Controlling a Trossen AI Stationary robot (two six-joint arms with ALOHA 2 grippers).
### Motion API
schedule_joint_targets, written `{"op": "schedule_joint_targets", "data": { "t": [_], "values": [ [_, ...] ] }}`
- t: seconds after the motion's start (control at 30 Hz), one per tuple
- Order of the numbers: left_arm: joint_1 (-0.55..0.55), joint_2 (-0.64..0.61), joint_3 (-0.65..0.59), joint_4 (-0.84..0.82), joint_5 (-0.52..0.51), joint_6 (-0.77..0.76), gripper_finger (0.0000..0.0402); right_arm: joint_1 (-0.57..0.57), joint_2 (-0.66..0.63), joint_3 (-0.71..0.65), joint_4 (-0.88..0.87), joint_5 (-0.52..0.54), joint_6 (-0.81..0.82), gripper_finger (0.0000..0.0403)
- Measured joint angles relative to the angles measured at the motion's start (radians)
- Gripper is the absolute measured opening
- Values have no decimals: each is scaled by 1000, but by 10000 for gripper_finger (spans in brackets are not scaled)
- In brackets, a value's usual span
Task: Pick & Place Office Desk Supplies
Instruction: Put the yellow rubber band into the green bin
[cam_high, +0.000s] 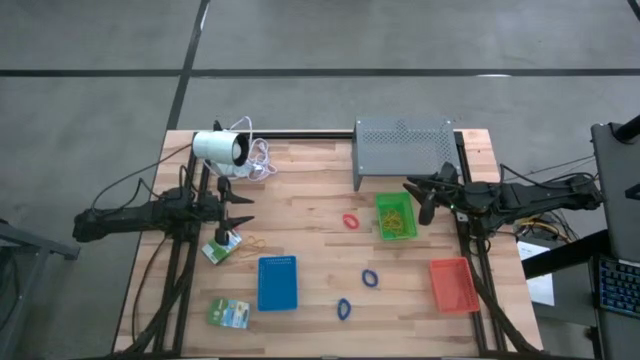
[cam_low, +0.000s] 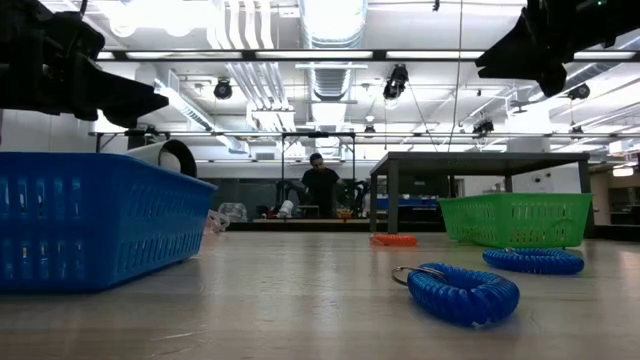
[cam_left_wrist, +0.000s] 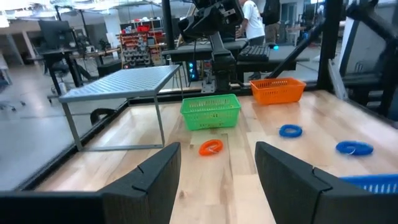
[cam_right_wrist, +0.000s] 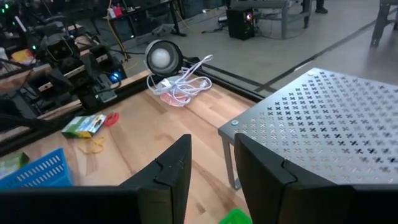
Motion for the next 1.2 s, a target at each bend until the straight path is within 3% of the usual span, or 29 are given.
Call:
{"op": "schedule_joint_targets", "data": {
  "t": [0.23,0.37,0.5,0.73,1.0,1.2],
  "values": [
    [0,5,23,-41,25,-315,212,0,0,0,0,-1,69,110],
    [-2,32,73,-187,159,-439,212,0,0,0,-1,-1,70,110],
    [-2,96,120,-214,263,-507,212,0,0,0,-1,-1,69,114],
    [-2,271,217,-253,281,-460,212,0,0,0,-2,-1,70,118],
    [-1,504,388,-623,231,-459,212,0,0,0,-5,-1,69,107],
    [-2,676,415,-539,203,-454,212,0,0,0,-5,-1,69,105]
  ]
}}
